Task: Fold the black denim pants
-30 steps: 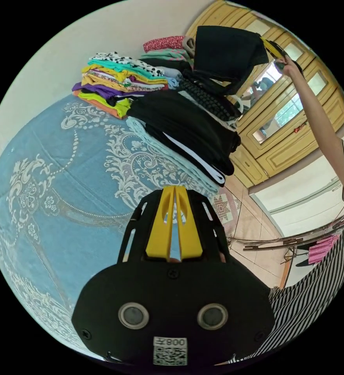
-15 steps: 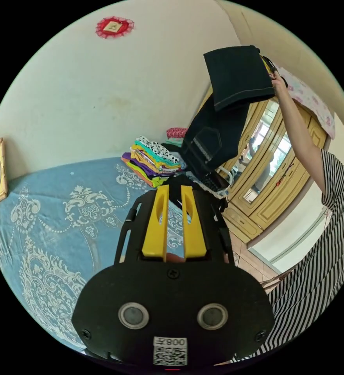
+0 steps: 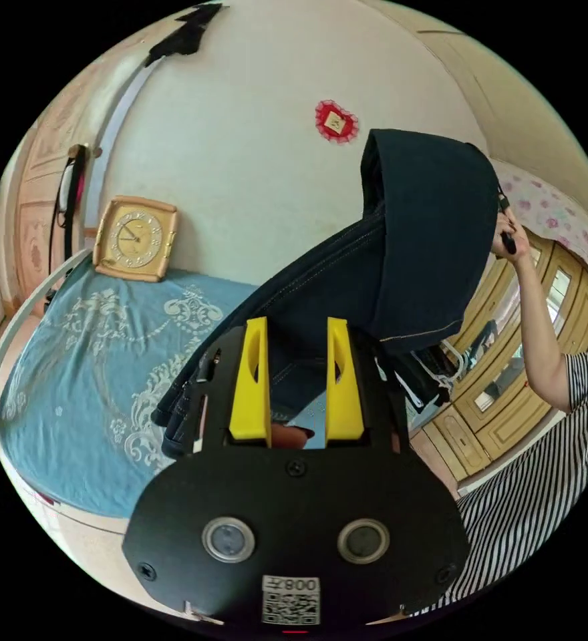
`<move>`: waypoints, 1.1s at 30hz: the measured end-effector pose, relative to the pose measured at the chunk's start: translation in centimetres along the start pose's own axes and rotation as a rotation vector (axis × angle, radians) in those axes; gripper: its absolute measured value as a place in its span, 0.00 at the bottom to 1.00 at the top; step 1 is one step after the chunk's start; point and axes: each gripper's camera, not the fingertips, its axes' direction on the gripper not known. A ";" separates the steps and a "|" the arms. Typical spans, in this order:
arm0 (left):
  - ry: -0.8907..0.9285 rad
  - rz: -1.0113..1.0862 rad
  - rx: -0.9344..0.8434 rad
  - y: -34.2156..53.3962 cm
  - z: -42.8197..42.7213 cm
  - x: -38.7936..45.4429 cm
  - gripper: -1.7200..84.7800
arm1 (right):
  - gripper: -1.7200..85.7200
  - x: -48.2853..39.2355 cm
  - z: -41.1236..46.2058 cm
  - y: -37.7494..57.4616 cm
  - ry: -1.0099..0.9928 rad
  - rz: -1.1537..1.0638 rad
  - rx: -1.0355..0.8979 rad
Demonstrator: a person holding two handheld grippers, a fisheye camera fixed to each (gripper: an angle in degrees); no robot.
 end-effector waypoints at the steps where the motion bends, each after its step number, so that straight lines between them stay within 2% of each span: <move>1: -0.014 -0.018 -0.001 1.0 -0.9 -0.8 0.17 | 0.03 1.1 2.8 0.8 -0.014 0.033 -0.039; 6: -0.144 -0.135 -0.047 8.5 -5.3 -5.8 0.16 | 0.03 2.5 12.0 2.5 -0.058 0.036 -0.134; 9: -0.195 -0.155 0.003 10.8 -7.4 -6.8 0.17 | 0.03 2.3 16.2 2.6 -0.046 0.009 -0.186; 14: -0.213 -0.102 -0.055 11.8 -7.8 -9.0 0.15 | 0.04 2.5 21.6 2.8 -0.015 -0.032 -0.225; 19: -0.239 -0.087 -0.128 12.2 -7.8 -11.1 0.08 | 0.04 5.0 25.2 3.0 0.021 -0.017 -0.213; 25: -0.281 0.003 -0.176 9.1 -9.1 -12.2 0.04 | 0.04 8.6 28.6 0.7 0.070 0.014 -0.125; 31: -0.406 0.128 0.002 0.9 -15.4 -12.4 0.03 | 0.03 10.3 27.6 -1.8 0.106 -0.028 0.021; 33: -0.453 0.233 0.074 -1.6 -18.2 -10.9 0.03 | 0.03 12.2 26.4 -0.9 0.119 -0.006 0.071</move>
